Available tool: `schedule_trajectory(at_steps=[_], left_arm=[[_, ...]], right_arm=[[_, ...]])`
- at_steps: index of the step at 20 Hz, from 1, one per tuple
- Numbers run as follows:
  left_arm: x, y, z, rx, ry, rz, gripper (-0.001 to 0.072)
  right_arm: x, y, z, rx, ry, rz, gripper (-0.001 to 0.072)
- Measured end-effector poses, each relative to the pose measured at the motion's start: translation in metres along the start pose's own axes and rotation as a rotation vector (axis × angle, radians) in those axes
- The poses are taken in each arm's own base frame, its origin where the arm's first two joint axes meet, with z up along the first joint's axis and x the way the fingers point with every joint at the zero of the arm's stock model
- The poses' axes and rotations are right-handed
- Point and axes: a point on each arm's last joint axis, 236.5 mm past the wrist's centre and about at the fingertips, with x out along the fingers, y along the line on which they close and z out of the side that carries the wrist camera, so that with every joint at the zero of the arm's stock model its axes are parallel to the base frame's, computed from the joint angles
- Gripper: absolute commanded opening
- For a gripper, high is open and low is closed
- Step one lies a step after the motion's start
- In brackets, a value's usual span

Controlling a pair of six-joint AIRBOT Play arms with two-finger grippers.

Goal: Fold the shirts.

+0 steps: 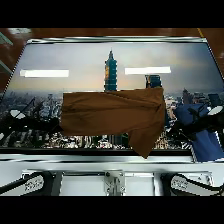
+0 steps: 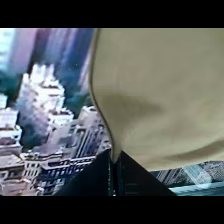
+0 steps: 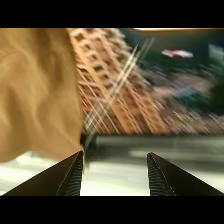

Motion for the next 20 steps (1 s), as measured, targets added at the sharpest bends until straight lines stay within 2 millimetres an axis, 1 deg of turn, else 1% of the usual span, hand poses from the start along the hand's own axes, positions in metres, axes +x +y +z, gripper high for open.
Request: schedule_trajectory(at_steps=[2,3,5,9,11,12,13,14,15,17,19,20], left_arm=[[-0.005,-0.005,0.002,0.014,-0.019,-0.006,0.0041],[-0.007,-0.006,0.003,0.018,-0.025,-0.006,0.004],[-0.009,-0.007,0.004,0.023,-0.033,-0.008,0.004],[-0.011,-0.008,0.004,0.027,-0.04,-0.009,0.0041],[-0.011,-0.008,0.005,0.03,-0.042,-0.009,0.004],[-0.012,-0.008,0.005,0.031,-0.044,-0.008,0.004],[-0.012,-0.008,0.005,0.031,-0.045,-0.008,0.004],[-0.012,-0.008,0.005,0.032,-0.045,-0.008,0.004],[-0.012,-0.008,0.006,0.033,-0.049,-0.008,0.004],[-0.013,-0.009,0.008,0.049,-0.057,-0.007,0.004],[-0.02,-0.014,0.014,0.095,-0.081,-0.009,0.004],[-0.026,-0.018,0.02,0.118,-0.102,-0.011,0.0039]], right_arm=[[0.018,0.009,0.002,-0.034,-0.016,-0.009,0.052],[0.024,0.012,0.002,-0.046,-0.021,-0.016,0.0489],[0.034,0.021,0.007,-0.068,-0.046,-0.017,0.0488],[0.041,0.038,0.019,-0.052,-0.106,0.018,0.0489],[0.044,0.043,0.024,-0.049,-0.126,0.024,0.0487],[0.047,0.045,0.025,-0.05,-0.126,0.025,0.0475],[0.049,0.048,0.026,-0.052,-0.127,0.026,0.0246],[0.053,0.049,0.027,-0.059,-0.129,0.02,0.0098],[0.055,0.051,0.027,-0.056,-0.127,0.023,0.0053],[0.052,0.057,0.026,-0.085,-0.124,0.019,0.0053],[0.037,0.07,0.027,-0.137,-0.132,0.034,0.0052],[0.025,0.081,0.028,-0.168,-0.144,0.049,0.0051]])
